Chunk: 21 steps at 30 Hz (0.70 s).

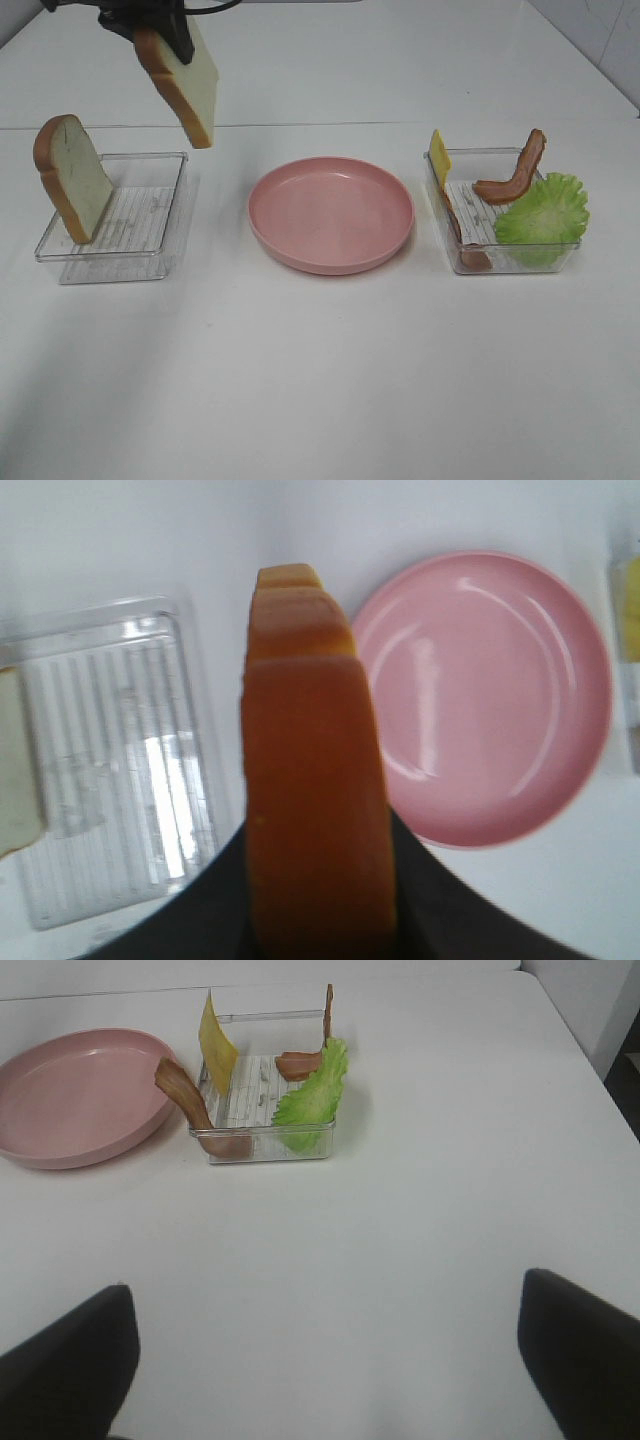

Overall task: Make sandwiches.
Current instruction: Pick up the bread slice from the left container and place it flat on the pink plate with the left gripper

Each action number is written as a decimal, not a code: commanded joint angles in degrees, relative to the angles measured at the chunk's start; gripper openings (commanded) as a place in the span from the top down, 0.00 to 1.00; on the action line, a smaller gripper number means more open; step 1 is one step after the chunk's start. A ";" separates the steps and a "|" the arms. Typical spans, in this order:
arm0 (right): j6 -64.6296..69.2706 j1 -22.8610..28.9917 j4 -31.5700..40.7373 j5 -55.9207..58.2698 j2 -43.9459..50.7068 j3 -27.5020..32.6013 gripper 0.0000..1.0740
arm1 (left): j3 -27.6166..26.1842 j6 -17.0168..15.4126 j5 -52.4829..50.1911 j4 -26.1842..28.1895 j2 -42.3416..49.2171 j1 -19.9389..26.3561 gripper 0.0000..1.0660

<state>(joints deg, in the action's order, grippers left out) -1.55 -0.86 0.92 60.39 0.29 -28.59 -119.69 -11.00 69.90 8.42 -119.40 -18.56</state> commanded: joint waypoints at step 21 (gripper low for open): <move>-0.52 -0.11 -0.06 -0.17 0.92 -0.11 0.08 | -0.17 12.20 -15.47 39.25 -22.80 -3.38 1.00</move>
<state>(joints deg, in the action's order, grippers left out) -1.55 -0.86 0.92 60.39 0.29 -28.59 -119.81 0.63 56.72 46.58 -140.83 -20.63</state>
